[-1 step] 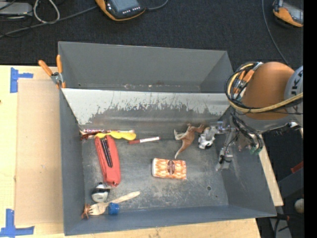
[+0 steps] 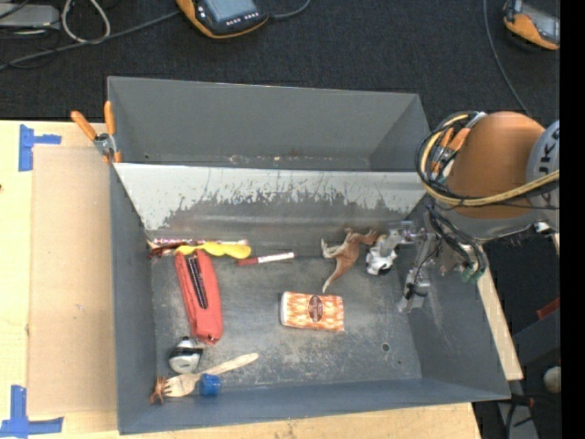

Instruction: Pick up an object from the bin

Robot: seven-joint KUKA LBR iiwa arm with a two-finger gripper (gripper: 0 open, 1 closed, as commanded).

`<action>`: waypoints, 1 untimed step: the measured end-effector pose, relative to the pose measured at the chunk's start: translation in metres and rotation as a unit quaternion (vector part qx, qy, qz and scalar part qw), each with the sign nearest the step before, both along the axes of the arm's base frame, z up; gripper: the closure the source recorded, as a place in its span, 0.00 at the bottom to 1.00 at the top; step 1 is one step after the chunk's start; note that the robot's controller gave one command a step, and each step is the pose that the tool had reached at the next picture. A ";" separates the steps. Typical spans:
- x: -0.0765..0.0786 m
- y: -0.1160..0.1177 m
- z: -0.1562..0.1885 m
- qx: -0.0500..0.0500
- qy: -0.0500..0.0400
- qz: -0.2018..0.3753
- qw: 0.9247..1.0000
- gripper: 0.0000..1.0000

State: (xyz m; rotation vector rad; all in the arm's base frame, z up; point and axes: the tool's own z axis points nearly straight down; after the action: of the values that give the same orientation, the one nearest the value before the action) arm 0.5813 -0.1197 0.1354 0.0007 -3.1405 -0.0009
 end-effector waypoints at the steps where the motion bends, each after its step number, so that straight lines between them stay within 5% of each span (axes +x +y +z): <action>1: -0.018 0.067 -0.044 0.000 0.000 0.032 0.999 0.00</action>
Offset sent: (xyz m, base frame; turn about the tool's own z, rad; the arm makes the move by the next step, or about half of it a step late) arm 0.0011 0.0637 -0.0654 -0.1150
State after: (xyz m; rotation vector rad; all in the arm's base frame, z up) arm 0.5637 -0.0530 0.0911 0.1006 -3.1383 -0.0014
